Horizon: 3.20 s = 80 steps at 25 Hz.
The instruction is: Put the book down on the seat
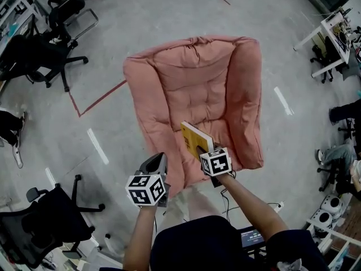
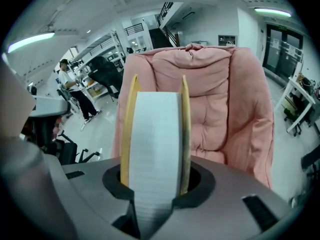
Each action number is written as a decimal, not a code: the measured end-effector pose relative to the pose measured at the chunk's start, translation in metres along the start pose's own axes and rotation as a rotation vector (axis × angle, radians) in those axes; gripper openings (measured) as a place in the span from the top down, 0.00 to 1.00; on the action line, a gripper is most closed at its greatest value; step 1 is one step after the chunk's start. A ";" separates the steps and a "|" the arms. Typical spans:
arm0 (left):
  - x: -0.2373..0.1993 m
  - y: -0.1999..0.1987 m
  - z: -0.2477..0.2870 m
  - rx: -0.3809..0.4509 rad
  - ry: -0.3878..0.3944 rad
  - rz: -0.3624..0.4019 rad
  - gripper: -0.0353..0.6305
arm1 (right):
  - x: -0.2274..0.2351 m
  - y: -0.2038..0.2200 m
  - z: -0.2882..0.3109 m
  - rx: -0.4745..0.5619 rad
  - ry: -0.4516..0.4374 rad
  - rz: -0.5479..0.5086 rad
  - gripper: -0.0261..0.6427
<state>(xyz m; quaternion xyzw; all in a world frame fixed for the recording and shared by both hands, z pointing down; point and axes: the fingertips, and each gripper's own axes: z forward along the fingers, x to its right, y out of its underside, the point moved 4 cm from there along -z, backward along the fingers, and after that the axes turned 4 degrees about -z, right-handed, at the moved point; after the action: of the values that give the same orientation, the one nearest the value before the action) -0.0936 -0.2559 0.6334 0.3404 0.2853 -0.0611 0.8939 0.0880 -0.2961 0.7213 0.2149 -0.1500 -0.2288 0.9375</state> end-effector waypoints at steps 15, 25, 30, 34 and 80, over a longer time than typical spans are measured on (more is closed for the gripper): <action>-0.022 0.021 0.012 -0.050 -0.045 -0.032 0.94 | -0.004 0.051 0.065 -0.190 0.004 -0.022 0.73; -0.029 0.035 0.015 -0.078 -0.055 -0.049 0.94 | -0.003 0.078 0.096 -0.274 0.027 -0.024 0.73; -0.028 0.045 0.016 -0.102 -0.051 -0.061 0.94 | -0.005 0.083 0.105 -0.295 0.033 -0.018 0.73; -0.030 0.050 0.020 -0.109 -0.051 -0.077 0.94 | -0.009 0.079 0.112 -0.282 0.017 -0.036 0.72; -0.054 0.052 -0.048 0.000 -0.075 -0.134 0.94 | -0.083 0.041 0.077 -0.201 -0.146 -0.019 0.61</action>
<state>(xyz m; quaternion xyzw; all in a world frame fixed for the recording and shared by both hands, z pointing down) -0.1452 -0.1900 0.6640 0.3178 0.2740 -0.1335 0.8978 0.0031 -0.2479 0.7919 0.1039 -0.1921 -0.2666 0.9387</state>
